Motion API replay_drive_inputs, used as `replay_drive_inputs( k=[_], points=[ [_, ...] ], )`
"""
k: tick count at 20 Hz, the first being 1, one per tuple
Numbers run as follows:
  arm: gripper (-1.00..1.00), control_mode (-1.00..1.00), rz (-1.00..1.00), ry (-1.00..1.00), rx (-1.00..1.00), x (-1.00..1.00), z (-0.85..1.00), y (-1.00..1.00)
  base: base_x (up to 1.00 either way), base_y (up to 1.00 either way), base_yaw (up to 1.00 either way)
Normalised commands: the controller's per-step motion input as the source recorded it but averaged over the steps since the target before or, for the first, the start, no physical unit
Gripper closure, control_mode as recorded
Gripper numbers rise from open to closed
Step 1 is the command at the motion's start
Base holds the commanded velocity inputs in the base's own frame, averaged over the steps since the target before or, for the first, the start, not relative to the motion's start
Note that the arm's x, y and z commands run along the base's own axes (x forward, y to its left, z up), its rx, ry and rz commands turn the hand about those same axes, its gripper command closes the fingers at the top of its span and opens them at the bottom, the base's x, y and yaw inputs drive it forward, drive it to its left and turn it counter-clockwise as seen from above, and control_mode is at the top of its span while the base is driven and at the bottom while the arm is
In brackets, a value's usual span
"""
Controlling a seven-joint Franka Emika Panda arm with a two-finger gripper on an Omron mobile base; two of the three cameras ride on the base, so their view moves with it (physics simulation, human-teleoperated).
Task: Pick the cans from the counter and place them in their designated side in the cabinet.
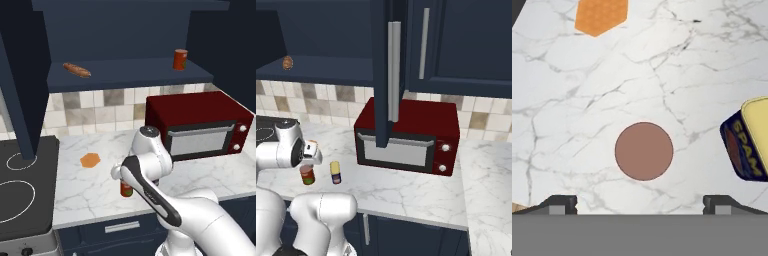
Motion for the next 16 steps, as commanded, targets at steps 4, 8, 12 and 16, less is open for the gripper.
replay_drive_inputs(
  k=[4,8,12,16],
  points=[
    [-1.00,-1.00,0.00,0.04,0.00,0.10,-0.17,0.00,0.00,0.00,0.00],
    [-1.00,-1.00,0.00,0.05,0.00,0.11,-0.15,0.00,0.00,0.00,0.00],
    [-1.00,-1.00,0.00,0.05,0.00,0.13,-0.17,0.00,0.00,0.00,0.00],
    [-1.00,-1.00,0.00,0.04,-0.01,0.12,-0.18,0.02,0.00,0.00,0.00]
  ],
)
